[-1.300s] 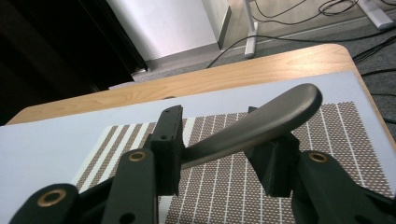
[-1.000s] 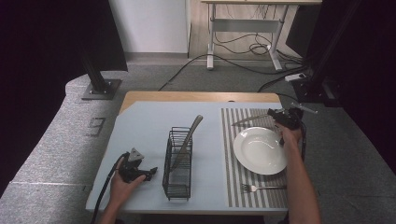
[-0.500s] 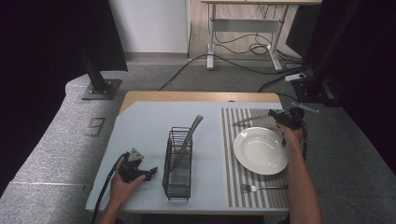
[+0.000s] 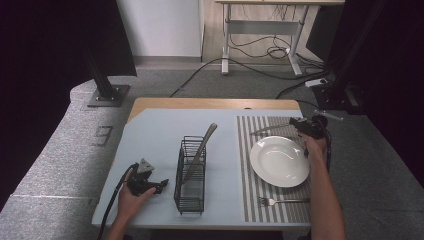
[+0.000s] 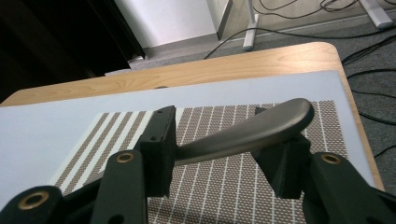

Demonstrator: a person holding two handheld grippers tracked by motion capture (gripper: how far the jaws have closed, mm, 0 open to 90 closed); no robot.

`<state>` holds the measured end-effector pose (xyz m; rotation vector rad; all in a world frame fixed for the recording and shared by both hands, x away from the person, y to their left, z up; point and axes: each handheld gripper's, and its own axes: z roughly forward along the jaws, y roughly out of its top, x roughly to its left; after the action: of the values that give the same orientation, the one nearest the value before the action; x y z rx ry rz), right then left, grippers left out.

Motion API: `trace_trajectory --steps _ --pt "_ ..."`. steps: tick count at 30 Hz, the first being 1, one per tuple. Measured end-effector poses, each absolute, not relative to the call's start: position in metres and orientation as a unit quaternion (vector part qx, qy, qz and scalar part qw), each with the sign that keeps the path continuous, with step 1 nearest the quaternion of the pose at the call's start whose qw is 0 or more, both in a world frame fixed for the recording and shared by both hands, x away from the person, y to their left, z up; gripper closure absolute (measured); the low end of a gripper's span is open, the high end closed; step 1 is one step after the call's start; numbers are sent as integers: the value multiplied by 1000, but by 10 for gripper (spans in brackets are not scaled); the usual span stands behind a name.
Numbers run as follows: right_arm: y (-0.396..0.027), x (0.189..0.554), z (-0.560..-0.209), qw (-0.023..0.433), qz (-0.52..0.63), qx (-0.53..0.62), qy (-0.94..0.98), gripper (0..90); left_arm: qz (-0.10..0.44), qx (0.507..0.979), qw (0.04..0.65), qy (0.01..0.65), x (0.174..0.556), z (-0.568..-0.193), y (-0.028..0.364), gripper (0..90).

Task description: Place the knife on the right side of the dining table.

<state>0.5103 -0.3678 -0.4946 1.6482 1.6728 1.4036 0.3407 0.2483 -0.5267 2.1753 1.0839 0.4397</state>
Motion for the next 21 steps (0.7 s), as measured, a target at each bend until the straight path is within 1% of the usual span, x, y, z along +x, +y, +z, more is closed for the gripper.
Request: trace_trajectory --steps 21 --pt "-372 510 -496 185 495 603 598 480 168 831 330 415 341 -527 248 142"
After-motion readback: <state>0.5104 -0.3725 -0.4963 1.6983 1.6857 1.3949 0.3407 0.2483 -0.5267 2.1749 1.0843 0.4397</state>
